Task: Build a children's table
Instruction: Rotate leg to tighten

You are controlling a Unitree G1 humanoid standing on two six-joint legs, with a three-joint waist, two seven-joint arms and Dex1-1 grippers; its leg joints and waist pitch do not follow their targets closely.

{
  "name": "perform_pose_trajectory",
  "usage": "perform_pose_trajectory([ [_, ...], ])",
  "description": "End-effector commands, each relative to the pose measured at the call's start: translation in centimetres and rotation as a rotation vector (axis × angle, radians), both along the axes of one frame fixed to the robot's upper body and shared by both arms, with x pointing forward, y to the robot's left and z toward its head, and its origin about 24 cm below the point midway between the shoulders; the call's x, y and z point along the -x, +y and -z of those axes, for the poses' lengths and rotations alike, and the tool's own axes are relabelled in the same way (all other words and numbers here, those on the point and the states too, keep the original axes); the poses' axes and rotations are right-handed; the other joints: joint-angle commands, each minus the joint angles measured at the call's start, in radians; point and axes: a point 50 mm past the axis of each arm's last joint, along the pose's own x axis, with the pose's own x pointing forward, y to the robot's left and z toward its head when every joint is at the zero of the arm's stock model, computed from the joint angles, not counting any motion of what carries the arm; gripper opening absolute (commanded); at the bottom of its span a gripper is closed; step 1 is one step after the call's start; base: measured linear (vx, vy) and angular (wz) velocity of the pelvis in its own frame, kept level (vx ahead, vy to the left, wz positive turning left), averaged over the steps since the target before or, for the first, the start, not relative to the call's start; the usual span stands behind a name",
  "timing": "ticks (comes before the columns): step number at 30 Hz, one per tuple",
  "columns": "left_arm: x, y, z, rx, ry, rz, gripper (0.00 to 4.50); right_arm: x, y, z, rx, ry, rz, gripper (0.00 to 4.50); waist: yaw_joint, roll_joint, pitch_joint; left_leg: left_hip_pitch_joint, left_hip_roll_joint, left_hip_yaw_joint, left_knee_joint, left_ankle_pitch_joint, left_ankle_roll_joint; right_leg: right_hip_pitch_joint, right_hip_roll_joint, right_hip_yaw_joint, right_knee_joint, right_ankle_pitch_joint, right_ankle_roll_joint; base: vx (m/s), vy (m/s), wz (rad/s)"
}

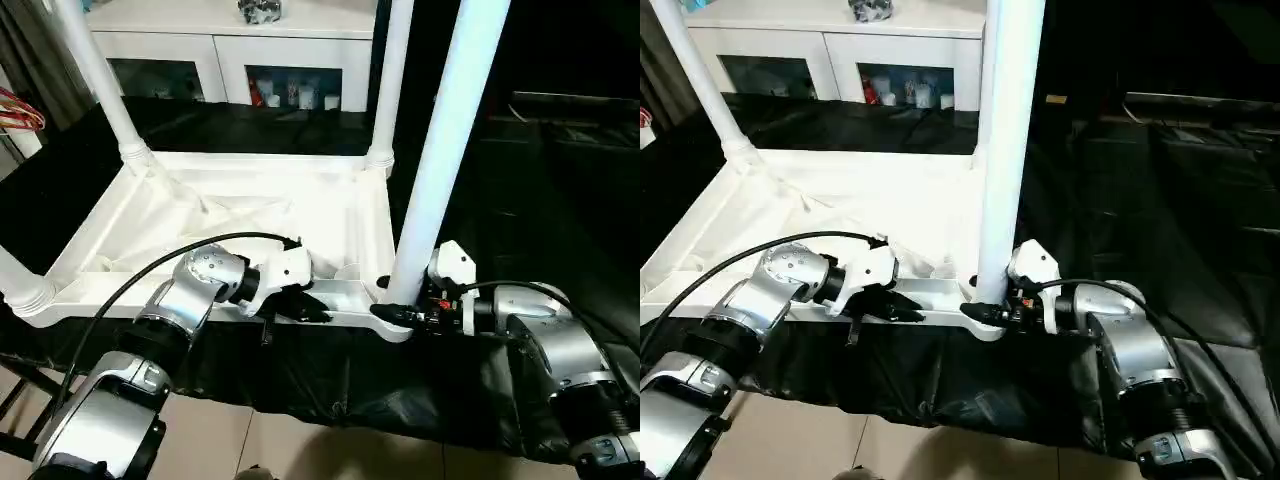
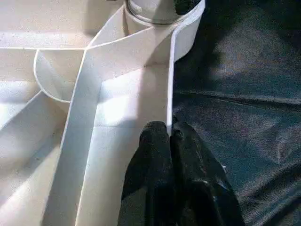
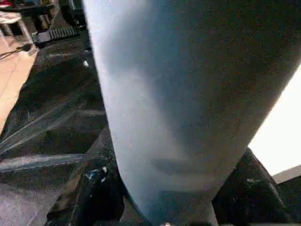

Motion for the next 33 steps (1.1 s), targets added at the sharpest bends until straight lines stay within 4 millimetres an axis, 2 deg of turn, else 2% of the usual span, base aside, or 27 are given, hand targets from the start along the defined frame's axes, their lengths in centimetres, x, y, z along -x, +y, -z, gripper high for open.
perform_pose_trajectory([
  [1,-1.6,-2.5,-0.6,0.041,-0.071,-0.173,0.0,0.5,3.8,3.1,-0.035,0.097,0.087,1.94,-0.004,-0.011,-0.056,-0.007,0.019,0.001,-0.073,-0.151,0.054,0.056,-0.053,0.048,-0.072,-0.264,-0.191,0.0,0.0,0.0],
  [2,-1.6,-2.6,-0.6,0.042,-0.072,-0.178,0.0,0.4,3.8,3.1,-0.034,0.097,0.1,1.94,-0.006,-0.012,-0.054,-0.004,0.019,0.001,-0.076,-0.17,0.042,0.055,-0.054,0.048,-0.077,-0.303,-0.18,0.0,0.0,0.0],
  [3,-1.7,-3.1,-0.6,0.049,-0.076,-0.196,0.0,0.1,3.9,3.4,-0.027,0.099,0.153,1.93,-0.012,-0.014,-0.048,0.002,0.016,-0.003,-0.082,-0.225,0.019,0.056,-0.056,0.044,-0.09,-0.411,-0.15,0.0,0.0,0.0],
  [4,-1.8,-3.8,-0.5,0.053,-0.081,-0.213,0.0,-0.3,4.2,3.7,-0.033,0.111,0.227,1.93,-0.017,-0.017,-0.043,0.005,0.013,-0.006,-0.086,-0.265,0.01,0.056,-0.055,0.043,-0.1,-0.499,-0.116,0.0,0.0,0.0],
  [5,-1.8,-4.3,-0.5,0.055,-0.084,-0.223,0.0,-0.6,4.4,4.0,-0.038,0.121,0.275,1.93,-0.023,-0.014,-0.042,0.014,0.013,-0.008,-0.087,-0.295,0.002,0.049,-0.057,0.043,-0.107,-0.555,-0.097,0.0,0.0,0.0],
  [7,-2.0,-5.0,-0.5,0.054,-0.096,-0.246,0.0,-1.0,4.7,4.2,-0.05,0.138,0.344,1.93,-0.033,-0.015,-0.043,0.017,0.011,-0.012,-0.089,-0.32,0.002,0.049,-0.056,0.038,-0.117,-0.579,-0.082,0.0,0.0,0.0],
  [9,-2.1,-5.7,-0.5,0.057,-0.103,-0.265,0.0,-1.4,5.2,4.4,-0.059,0.148,0.397,1.93,-0.039,-0.016,-0.043,0.015,0.011,-0.012,-0.091,-0.329,0.015,0.05,-0.054,0.038,-0.119,-0.566,-0.079,-0.028,0.011,0.0],
  [10,-2.1,-5.7,-0.5,0.057,-0.104,-0.268,0.0,-1.4,5.2,4.4,-0.06,0.149,0.403,1.93,-0.04,-0.022,-0.045,0.015,0.012,-0.012,-0.092,-0.322,0.022,0.047,-0.055,0.039,-0.117,-0.555,-0.084,0.0,0.0,0.0],
  [11,-2.4,-7.3,-0.7,0.068,-0.12,-0.322,0.0,-2.4,6.7,4.6,-0.067,0.171,0.532,1.93,-0.043,-0.024,-0.044,0.02,0.013,-0.012,-0.093,-0.328,0.015,0.041,-0.055,0.039,-0.119,-0.562,-0.091,0.0,0.0,0.0],
  [13,-2.5,-7.8,-0.8,0.071,-0.13,-0.343,0.0,-2.7,7.4,4.6,-0.063,0.177,0.587,1.93,-0.05,-0.021,-0.042,0.018,0.012,-0.017,-0.095,-0.353,0.004,0.047,-0.056,0.032,-0.123,-0.584,-0.082,0.0,0.0,0.0],
  [14,-2.6,-8.1,-1.0,0.075,-0.139,-0.357,0.0,-3.1,8.1,4.5,-0.056,0.174,0.641,1.93,-0.052,-0.023,-0.044,0.019,0.012,-0.018,-0.097,-0.353,0.003,0.047,-0.058,0.032,-0.124,-0.571,-0.081,0.0,0.0,0.0],
  [17,-2.6,-8.2,-1.0,0.075,-0.141,-0.361,0.0,-3.2,8.3,4.5,-0.054,0.172,0.654,1.93,-0.057,-0.024,-0.043,0.015,0.012,-0.018,-0.098,-0.355,0.01,0.048,-0.056,0.032,-0.125,-0.551,-0.083,0.0,0.0,0.0],
  [18,-2.7,-8.2,-1.0,0.069,-0.154,-0.365,0.0,-3.5,8.8,4.2,-0.048,0.142,0.664,2.49,-0.057,-0.026,-0.044,0.017,0.012,-0.017,-0.098,-0.362,0.017,0.044,-0.059,0.037,-0.123,-0.544,-0.091,0.0,0.0,0.0],
  [23,-2.7,-7.8,-1.2,0.07,-0.181,-0.339,0.0,-4.0,9.4,3.3,-0.11,0.122,0.647,2.84,-0.054,-0.027,-0.046,0.011,0.015,-0.014,-0.101,-0.327,0.026,0.048,-0.059,0.044,-0.116,-0.477,-0.114,0.0,0.0,0.0],
  [24,-2.7,-7.5,-1.2,0.077,-0.184,-0.323,0.0,-4.0,9.2,3.2,-0.123,0.121,0.632,3.09,-0.05,-0.022,-0.049,0.01,0.016,-0.012,-0.101,-0.301,0.029,0.051,-0.059,0.047,-0.109,-0.431,-0.128,0.0,0.0,0.0],
  [27,-2.6,-7.4,-1.2,0.079,-0.184,-0.32,0.0,-4.1,9.1,3.2,-0.12,0.115,0.629,3.3,-0.049,-0.026,-0.052,0.006,0.016,-0.008,-0.099,-0.26,0.035,0.056,-0.057,0.049,-0.1,-0.356,-0.155,0.0,0.0,0.0],
  [28,-2.5,-6.8,-1.3,0.093,-0.185,-0.282,0.0,-4.2,8.3,2.8,-0.116,0.076,0.594,3.3,-0.047,-0.023,-0.053,0.006,0.017,-0.008,-0.098,-0.249,0.039,0.057,-0.058,0.05,-0.098,-0.336,-0.165,0.0,0.0,0.0],
  [29,-2.4,-6.6,-1.4,0.098,-0.189,-0.267,0.0,-4.3,8.0,2.6,-0.115,0.062,0.578,3.56,-0.049,-0.023,-0.057,-0.002,0.017,-0.009,-0.097,-0.221,0.043,0.064,-0.059,0.05,-0.09,-0.299,-0.175,0.0,0.0,0.0],
  [30,-2.4,-6.5,-1.4,0.098,-0.187,-0.263,0.0,-4.3,7.9,2.6,-0.114,0.06,0.573,3.62,-0.048,-0.022,-0.059,-0.003,0.018,-0.009,-0.096,-0.204,0.046,0.066,-0.059,0.05,-0.087,-0.273,-0.18,0.0,0.0,0.0],
  [31,-2.2,-6.2,-1.4,0.099,-0.178,-0.247,0.0,-4.3,7.5,2.5,-0.108,0.049,0.551,3.62,-0.048,-0.014,-0.059,-0.003,0.018,-0.008,-0.094,-0.189,0.046,0.065,-0.058,0.05,-0.084,-0.245,-0.187,0.0,0.0,0.0],
  [32,-2.1,-5.9,-1.4,0.098,-0.173,-0.228,0.0,-4.1,7.1,2.4,-0.103,0.043,0.514,3.62,-0.049,-0.016,-0.062,-0.002,0.019,-0.006,-0.089,-0.162,0.054,0.065,-0.056,0.051,-0.078,-0.183,-0.207,0.0,0.0,0.0],
  [33,-1.8,-5.3,-1.3,0.1,-0.153,-0.181,0.0,-3.7,6.3,2.2,-0.09,0.03,0.417,3.62,-0.047,-0.011,-0.065,-0.008,0.019,-0.008,-0.085,-0.128,0.064,0.072,-0.054,0.05,-0.068,-0.121,-0.225,0.0,0.0,0.0],
])
